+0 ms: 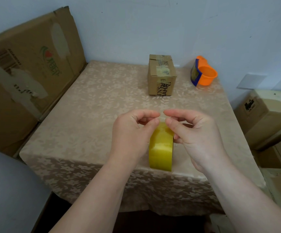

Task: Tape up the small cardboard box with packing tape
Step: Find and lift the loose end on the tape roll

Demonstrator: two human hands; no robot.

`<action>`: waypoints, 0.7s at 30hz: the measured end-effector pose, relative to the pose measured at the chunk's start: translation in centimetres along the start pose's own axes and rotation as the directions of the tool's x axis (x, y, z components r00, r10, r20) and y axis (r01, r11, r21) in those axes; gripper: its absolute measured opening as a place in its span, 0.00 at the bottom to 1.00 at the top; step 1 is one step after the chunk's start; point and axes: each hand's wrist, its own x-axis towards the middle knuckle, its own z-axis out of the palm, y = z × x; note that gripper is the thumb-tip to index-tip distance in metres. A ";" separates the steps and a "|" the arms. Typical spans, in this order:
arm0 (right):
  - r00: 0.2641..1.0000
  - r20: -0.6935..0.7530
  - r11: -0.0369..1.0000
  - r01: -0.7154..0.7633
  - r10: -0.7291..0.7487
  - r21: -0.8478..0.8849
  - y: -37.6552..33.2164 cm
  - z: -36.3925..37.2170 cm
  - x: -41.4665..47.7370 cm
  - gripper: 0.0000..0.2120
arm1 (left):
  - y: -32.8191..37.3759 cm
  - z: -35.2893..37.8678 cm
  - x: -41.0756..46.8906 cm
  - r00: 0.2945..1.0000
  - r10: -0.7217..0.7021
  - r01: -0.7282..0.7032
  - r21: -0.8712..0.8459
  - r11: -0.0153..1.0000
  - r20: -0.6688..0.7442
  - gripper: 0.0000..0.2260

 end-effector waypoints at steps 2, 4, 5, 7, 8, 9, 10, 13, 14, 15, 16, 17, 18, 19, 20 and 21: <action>1.000 0.000 1.000 0.005 -0.005 -0.020 0.1 0.0 0.0 0.08 | 0.0 0.1 -0.1 0.999 0.032 -0.032 0.027 0.999 -0.011 0.12; 1.000 -0.005 0.999 0.015 -0.015 -0.050 0.2 0.0 0.1 0.07 | 0.1 0.3 -0.3 0.998 0.060 -0.060 0.047 0.997 -0.011 0.13; 1.000 -0.009 0.998 0.021 -0.021 -0.067 0.2 0.0 0.1 0.06 | 0.2 0.4 -0.4 0.997 0.071 -0.070 0.054 0.996 -0.007 0.13; 1.000 -0.011 0.996 0.027 -0.028 -0.085 0.2 -0.1 0.2 0.05 | 0.3 0.5 -0.4 0.996 0.087 -0.087 0.076 0.993 0.001 0.12; 1.000 -0.011 0.996 0.027 -0.028 -0.089 0.2 -0.1 0.2 0.04 | 0.3 0.5 -0.5 0.996 0.094 -0.094 0.087 0.992 0.006 0.12; 1.000 -0.010 0.996 0.027 -0.027 -0.090 0.1 -0.1 0.2 0.04 | 0.2 0.6 -0.5 0.995 0.098 -0.098 0.097 0.990 0.010 0.11; 1.000 -0.007 0.996 0.028 -0.028 -0.090 0.1 0.0 0.2 0.04 | 0.2 0.7 -0.6 0.995 0.099 -0.100 0.109 0.989 0.016 0.10; 0.999 0.003 0.995 0.039 -0.039 -0.088 -0.1 0.1 0.0 0.05 | 0.0 1.0 -0.8 0.996 0.084 -0.086 0.136 0.987 0.022 0.07; 0.999 0.003 0.996 0.038 -0.038 -0.085 -0.1 0.1 -0.1 0.06 | -0.1 1.0 -0.8 0.998 0.067 -0.069 0.134 0.989 0.020 0.07; 0.999 0.001 0.996 0.035 -0.035 -0.082 0.0 0.2 -0.1 0.06 | -0.2 1.0 -0.7 0.999 0.044 -0.047 0.122 0.991 0.021 0.06; 0.999 -0.001 0.996 0.032 -0.032 -0.083 0.0 0.2 -0.1 0.07 | -0.3 1.0 -0.7 0.999 0.020 -0.023 0.099 0.995 0.030 0.06; 1.000 0.000 0.996 0.028 -0.028 -0.084 0.0 0.1 -0.1 0.08 | -0.3 0.9 -0.6 0.999 -0.012 0.008 0.069 0.998 0.047 0.08; 1.000 0.003 0.996 0.023 -0.023 -0.083 0.0 0.0 0.0 0.08 | -0.3 0.8 -0.6 0.996 -0.049 0.046 0.040 0.998 0.071 0.10; 1.000 0.008 0.997 0.020 -0.019 -0.080 0.0 -0.1 0.0 0.08 | -0.2 0.7 -0.6 0.991 -0.088 0.087 0.007 0.996 0.103 0.13; 1.000 0.017 0.997 0.017 -0.016 -0.080 -0.1 -0.2 0.1 0.07 | -0.2 0.6 -0.6 0.982 -0.125 0.130 -0.030 0.991 0.139 0.16; 1.000 0.029 0.996 0.014 -0.012 -0.083 0.0 -0.3 0.1 0.05 | -0.1 0.5 -0.5 0.972 -0.159 0.173 -0.068 0.983 0.173 0.19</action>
